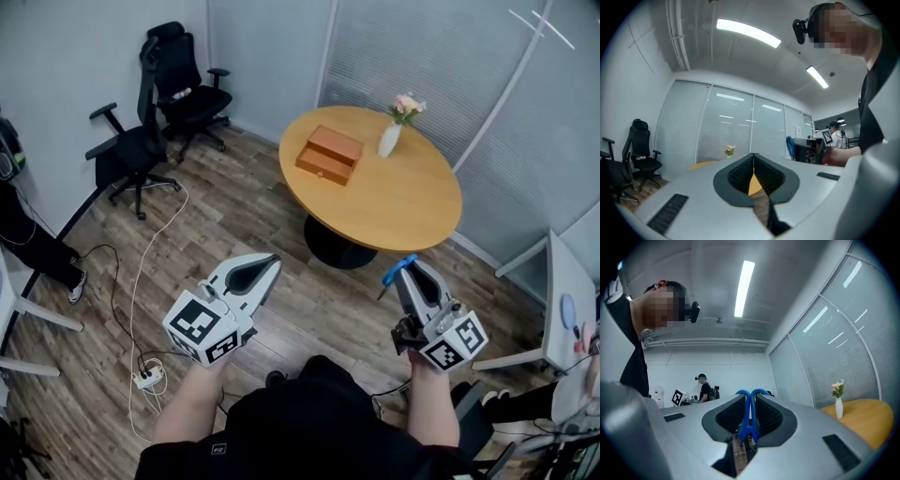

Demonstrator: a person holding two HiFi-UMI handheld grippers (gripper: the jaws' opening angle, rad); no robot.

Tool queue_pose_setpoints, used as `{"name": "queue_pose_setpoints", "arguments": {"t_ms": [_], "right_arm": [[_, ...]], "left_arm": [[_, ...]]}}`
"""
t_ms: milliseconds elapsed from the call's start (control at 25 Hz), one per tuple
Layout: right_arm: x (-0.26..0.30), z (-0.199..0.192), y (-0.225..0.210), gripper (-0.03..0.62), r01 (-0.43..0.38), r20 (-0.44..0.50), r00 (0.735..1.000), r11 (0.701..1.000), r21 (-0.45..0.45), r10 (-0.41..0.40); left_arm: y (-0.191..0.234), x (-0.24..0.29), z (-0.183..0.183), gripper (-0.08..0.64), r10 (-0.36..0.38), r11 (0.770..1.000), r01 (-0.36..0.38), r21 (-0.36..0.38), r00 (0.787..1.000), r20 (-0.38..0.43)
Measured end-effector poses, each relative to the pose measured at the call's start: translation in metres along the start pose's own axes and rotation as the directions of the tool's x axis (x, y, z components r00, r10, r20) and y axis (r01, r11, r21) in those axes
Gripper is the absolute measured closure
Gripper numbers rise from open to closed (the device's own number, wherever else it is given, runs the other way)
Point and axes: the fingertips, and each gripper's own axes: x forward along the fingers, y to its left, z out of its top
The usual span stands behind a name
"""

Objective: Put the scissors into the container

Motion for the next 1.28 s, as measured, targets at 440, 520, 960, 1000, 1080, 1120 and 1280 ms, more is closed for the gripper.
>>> {"name": "queue_pose_setpoints", "arguments": {"t_ms": [440, 520, 960, 1000, 1080, 1120, 1280], "right_arm": [[0.062, -0.015, -0.076, 0.511, 0.002, -0.001, 1.0, 0.999, 0.042, -0.002], [0.081, -0.02, -0.094, 0.511, -0.015, 0.0, 1.0, 0.998, 0.053, 0.015], [0.174, -0.017, -0.217, 0.511, -0.061, 0.026, 0.998, 0.995, 0.081, 0.059], [0.177, -0.015, -0.227, 0.511, -0.062, 0.03, 0.998, 0.995, 0.081, 0.06], [0.183, -0.012, -0.246, 0.511, -0.064, 0.034, 0.997, 0.995, 0.079, 0.062], [0.186, -0.011, -0.254, 0.511, -0.065, 0.034, 0.997, 0.995, 0.076, 0.063], [0.197, -0.012, -0.28, 0.511, -0.055, 0.026, 0.998, 0.996, 0.077, 0.053]], "left_arm": [[0.081, 0.054, -0.022, 0.546, 0.019, 0.996, -0.024, -0.082, 0.998, -0.065], [0.098, 0.068, -0.026, 0.546, 0.026, 0.995, -0.032, -0.093, 0.997, -0.074], [0.194, 0.174, -0.025, 0.546, 0.068, 0.988, -0.082, -0.129, 0.992, -0.109], [0.198, 0.184, -0.024, 0.546, 0.066, 0.989, -0.08, -0.128, 0.992, -0.109], [0.204, 0.205, -0.022, 0.546, 0.057, 0.99, -0.07, -0.121, 0.992, -0.11], [0.206, 0.215, -0.021, 0.546, 0.051, 0.991, -0.064, -0.117, 0.993, -0.11], [0.217, 0.244, -0.023, 0.546, 0.026, 0.99, -0.041, -0.137, 0.994, -0.107]]}}
